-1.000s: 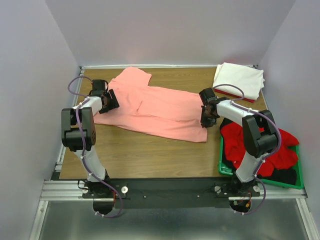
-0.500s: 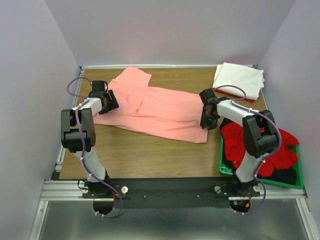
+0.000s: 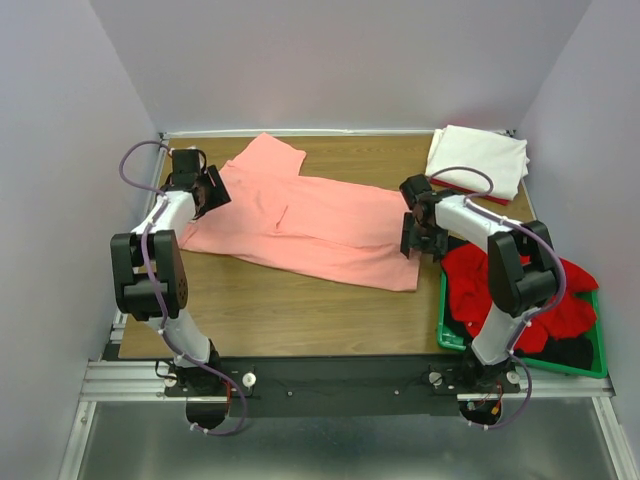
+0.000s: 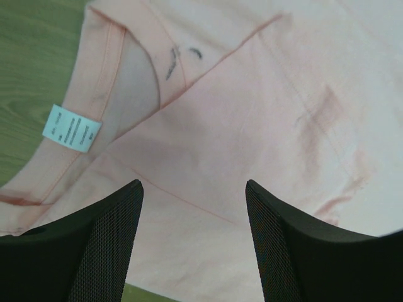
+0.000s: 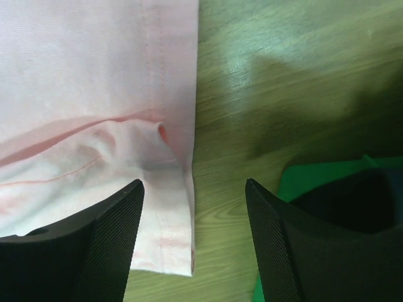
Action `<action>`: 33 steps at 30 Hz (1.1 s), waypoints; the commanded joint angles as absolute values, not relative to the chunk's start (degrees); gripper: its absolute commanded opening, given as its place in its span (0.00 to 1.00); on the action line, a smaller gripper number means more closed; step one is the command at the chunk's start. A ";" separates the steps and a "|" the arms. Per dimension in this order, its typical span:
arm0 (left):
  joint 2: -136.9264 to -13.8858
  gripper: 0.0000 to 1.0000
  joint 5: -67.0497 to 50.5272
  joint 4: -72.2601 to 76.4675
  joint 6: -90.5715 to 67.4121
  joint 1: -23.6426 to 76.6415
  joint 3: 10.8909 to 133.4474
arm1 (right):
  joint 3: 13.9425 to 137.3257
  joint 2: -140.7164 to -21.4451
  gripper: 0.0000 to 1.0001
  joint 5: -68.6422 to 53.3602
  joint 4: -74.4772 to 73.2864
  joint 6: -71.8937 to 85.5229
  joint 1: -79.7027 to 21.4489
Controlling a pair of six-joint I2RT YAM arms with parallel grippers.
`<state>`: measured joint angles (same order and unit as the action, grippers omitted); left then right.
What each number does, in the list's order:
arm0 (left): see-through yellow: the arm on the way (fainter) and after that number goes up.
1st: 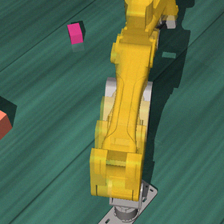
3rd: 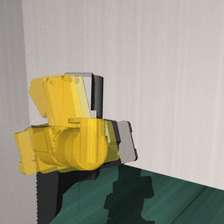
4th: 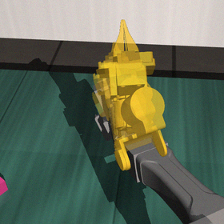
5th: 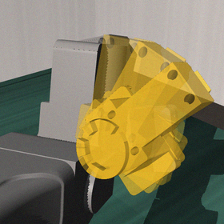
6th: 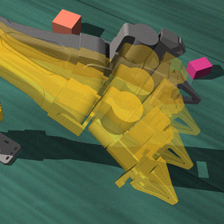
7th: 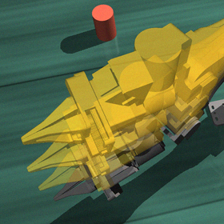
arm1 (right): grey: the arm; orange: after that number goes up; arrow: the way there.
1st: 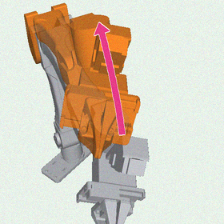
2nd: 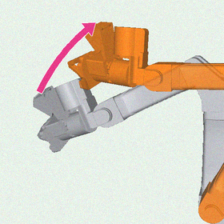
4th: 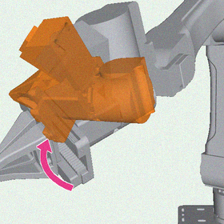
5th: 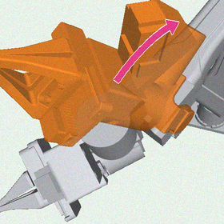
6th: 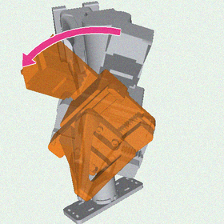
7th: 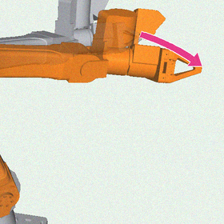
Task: Fold and stack the t-shirts
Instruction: Fold the tshirt
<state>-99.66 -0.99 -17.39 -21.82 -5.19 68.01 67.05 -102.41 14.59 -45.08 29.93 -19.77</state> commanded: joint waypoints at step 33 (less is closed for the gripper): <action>-103.28 0.73 -0.44 -14.24 -22.41 -5.10 51.60 | 55.21 -102.22 0.77 -10.45 -25.22 27.95 -23.20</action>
